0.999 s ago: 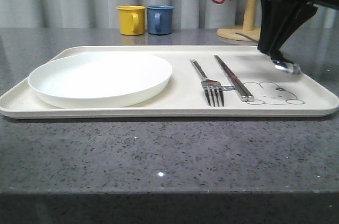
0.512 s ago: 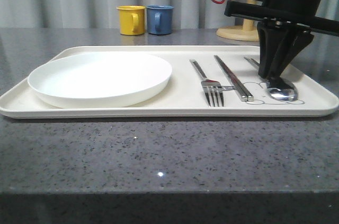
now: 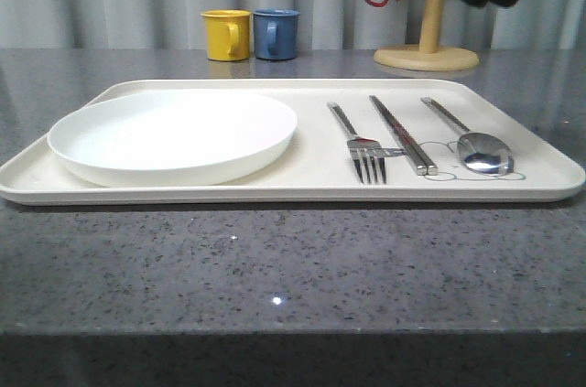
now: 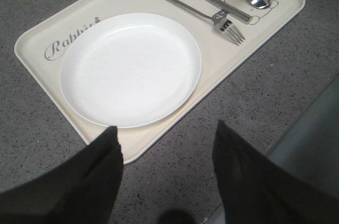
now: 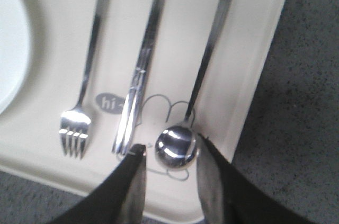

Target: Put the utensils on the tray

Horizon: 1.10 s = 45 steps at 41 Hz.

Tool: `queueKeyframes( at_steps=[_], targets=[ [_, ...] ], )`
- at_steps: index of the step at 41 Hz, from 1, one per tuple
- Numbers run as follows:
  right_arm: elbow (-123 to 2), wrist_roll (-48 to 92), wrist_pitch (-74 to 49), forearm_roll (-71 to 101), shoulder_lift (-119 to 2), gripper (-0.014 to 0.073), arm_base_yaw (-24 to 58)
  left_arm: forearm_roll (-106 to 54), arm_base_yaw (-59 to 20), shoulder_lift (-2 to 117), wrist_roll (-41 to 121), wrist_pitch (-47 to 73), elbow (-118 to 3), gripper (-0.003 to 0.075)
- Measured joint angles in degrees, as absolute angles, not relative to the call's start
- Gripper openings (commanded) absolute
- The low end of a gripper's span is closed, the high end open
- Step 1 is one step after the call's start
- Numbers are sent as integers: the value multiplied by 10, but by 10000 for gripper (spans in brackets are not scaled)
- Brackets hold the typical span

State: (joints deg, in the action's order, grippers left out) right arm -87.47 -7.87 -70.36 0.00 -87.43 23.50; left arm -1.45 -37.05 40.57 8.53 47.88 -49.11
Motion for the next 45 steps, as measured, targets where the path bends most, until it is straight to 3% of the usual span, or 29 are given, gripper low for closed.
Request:
queueKeyframes(
  at_steps=[9,28,31,35,38,45],
  targets=[
    [-788,-77,-692,-24,-741,276,327,-14,-371,406,85,479,-491,377],
    [-528,-76,-611,-42,-425,274,335,-14,-371,406,85,479,-491,377],
    [-494,-76,-602,-44,-376,237,335,-14,-371,406,85,479,-491,377],
    [-461,-76,-594,-47,-327,57,335,-14,-371,406,85,479,-491,375],
    [-440,-76,-588,-47,-296,-69,335,-14,-371,406,85,479,-491,306],
    [-419,-76,-580,-47,-264,-69,335,-14,-371,406,85,479,-491,59]
  ],
)
